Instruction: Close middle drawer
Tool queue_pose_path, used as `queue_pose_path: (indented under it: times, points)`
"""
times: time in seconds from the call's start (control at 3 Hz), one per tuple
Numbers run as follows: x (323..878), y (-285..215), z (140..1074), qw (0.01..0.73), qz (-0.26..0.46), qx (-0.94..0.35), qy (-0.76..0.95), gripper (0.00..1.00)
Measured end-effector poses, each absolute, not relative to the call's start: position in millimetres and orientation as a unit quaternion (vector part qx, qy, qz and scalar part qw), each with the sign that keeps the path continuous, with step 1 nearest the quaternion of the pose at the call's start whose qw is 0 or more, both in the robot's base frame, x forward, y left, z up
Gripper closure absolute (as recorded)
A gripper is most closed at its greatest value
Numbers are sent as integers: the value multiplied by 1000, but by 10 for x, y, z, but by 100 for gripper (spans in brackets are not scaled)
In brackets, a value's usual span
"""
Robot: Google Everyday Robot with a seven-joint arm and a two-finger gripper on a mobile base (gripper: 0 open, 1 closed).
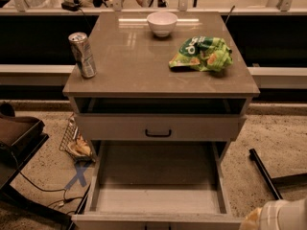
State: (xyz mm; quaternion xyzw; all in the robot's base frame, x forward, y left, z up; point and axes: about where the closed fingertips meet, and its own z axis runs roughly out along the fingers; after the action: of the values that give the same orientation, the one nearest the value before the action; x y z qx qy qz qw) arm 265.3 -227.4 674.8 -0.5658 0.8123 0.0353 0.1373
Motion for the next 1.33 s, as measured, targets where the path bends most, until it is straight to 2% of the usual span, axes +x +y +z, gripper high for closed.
queue_pose_path:
  times: [0.33, 1.0, 1.33]
  points:
    - [2545, -2305, 6624, 123, 39, -565, 815, 100]
    - [2562, -2239, 6354, 117, 53, -564, 816, 100]
    - [2597, -2182, 5514, 105, 94, -559, 817, 100]
